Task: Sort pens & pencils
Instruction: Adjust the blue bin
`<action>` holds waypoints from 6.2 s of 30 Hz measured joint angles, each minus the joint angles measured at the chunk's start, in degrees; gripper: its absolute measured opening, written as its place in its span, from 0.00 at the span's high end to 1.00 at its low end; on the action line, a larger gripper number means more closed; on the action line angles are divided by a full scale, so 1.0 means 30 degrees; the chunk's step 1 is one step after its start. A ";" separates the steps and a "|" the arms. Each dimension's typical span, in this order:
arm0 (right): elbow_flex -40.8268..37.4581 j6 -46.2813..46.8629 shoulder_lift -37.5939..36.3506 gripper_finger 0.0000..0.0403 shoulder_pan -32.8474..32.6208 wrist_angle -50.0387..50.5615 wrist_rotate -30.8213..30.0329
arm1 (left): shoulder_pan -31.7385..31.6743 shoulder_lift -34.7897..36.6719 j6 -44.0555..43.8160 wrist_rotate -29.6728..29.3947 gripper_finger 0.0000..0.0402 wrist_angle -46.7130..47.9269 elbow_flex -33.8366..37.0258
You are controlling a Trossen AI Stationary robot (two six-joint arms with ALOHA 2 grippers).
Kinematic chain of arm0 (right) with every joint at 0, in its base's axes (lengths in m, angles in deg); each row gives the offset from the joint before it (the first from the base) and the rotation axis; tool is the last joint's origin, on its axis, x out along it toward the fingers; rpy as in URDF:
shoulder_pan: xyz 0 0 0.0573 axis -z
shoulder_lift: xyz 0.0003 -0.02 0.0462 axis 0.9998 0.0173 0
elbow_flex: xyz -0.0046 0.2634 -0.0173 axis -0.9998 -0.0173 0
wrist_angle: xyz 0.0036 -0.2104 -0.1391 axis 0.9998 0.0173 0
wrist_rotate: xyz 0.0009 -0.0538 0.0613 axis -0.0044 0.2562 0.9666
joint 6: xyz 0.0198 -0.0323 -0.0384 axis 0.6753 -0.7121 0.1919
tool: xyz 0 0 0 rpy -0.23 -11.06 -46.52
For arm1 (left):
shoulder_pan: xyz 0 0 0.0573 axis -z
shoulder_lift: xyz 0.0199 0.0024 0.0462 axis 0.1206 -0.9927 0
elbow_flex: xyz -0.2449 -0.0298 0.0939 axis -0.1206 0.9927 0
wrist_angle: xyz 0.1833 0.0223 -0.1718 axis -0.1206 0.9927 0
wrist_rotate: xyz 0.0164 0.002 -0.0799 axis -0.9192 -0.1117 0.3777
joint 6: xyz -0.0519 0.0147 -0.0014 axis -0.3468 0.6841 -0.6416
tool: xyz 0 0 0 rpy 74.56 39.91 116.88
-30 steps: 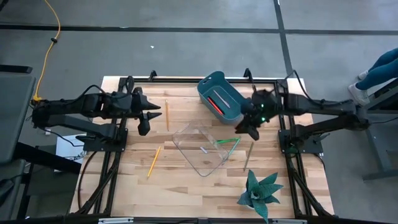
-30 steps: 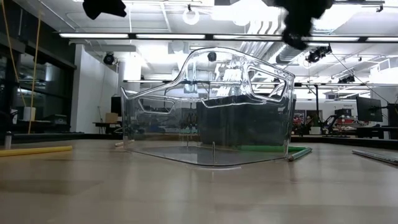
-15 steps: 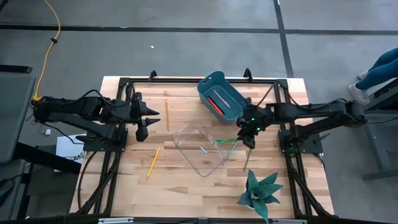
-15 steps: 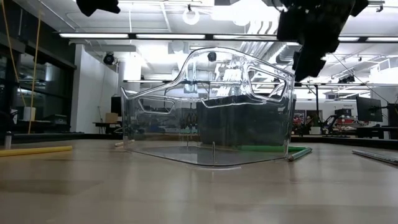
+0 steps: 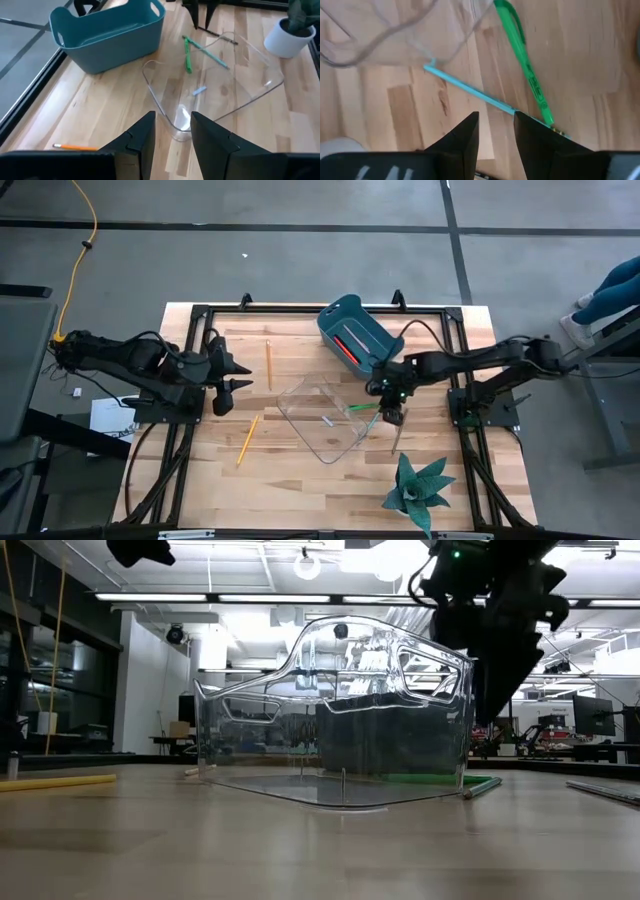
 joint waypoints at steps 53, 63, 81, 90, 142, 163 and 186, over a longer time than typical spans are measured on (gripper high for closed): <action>0.2790 -0.2484 0.2683 0.72 0.0044 -0.0434 -0.1605 | 0.0158 0.0000 -0.1113 -0.1226 0.72 0.0540 0.0000; 0.5772 -0.2490 0.2154 0.72 -0.0302 0.3060 -0.2202 | 0.0151 0.0000 -0.0367 -0.1225 0.73 0.0537 0.0000; 0.7286 -0.3435 0.1696 0.72 0.3132 0.5940 -0.5599 | 0.0151 0.0006 -0.0182 -0.1448 0.75 0.0218 0.0000; 0.7286 -0.5460 0.1768 0.72 0.3322 0.6017 -0.5561 | 0.0151 0.0007 -0.0393 -0.1449 0.75 0.0180 0.0000; 0.7272 -0.8624 0.3343 0.95 0.5037 0.8071 -0.6253 | 0.0151 0.0007 -0.0692 -0.1441 0.75 0.0358 0.0000; 0.7267 -0.6294 0.3263 1.00 0.5530 0.9200 -0.3061 | 0.0158 0.0007 -0.0182 -0.1441 0.75 0.0371 0.0000; 0.7257 -0.4603 0.2155 1.00 0.5328 1.0687 -0.3279 | 0.0165 0.0007 0.0168 -0.1434 0.75 0.0377 0.0000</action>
